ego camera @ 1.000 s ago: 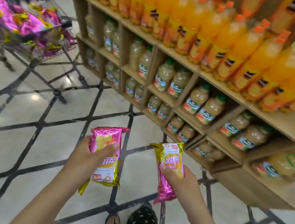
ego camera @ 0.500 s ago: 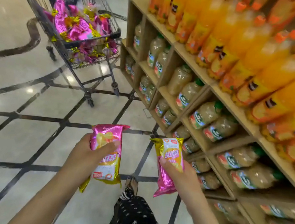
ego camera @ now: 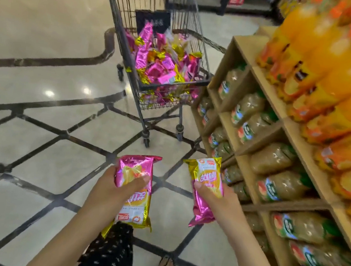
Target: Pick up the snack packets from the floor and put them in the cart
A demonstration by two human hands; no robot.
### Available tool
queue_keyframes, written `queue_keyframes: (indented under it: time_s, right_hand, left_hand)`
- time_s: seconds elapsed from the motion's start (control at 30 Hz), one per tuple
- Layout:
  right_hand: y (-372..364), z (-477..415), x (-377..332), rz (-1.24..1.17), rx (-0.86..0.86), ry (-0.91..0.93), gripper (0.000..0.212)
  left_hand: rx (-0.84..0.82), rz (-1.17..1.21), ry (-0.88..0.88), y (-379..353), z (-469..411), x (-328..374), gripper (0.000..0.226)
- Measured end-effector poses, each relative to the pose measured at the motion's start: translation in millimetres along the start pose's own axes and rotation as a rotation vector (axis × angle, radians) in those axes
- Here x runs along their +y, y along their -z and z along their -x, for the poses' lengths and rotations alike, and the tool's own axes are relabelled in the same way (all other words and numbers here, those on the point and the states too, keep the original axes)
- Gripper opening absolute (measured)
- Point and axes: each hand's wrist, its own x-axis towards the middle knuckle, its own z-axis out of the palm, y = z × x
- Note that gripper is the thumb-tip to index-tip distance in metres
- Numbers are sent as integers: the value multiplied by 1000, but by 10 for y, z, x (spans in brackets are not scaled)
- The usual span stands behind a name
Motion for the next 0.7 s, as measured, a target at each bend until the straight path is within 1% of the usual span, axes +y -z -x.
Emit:
queue_keyframes:
  time_s: [0.07,0.17,0.27,0.37,0.53,0.7]
  right_hand:
    - [-274,-205,-225,-9,4,-6,20]
    - [-694,-488,-605,-48,-27,-21,26]
    - [-1030,-742,-1033,-15,-84,-2,25]
    - [-1208,-1023,-1422,10,-73,22,25]
    - [-1317,-1466,-1787,-15,-75,14,28]
    - [-1299,-2010,-2040,-36,-87,-9,28]
  left_hand:
    - [-9,-2,-14,233,-300,164,52]
    - [4,-8,-25,640,-733,420,44]
    - [16,-24,-22,1041,-1113,641,40]
    - [23,-6,-15,1328,-1482,831,38]
    - [29,33,-15,1451,-2006,1140,32]
    - [16,46,2,1376,-2601,1489,36]
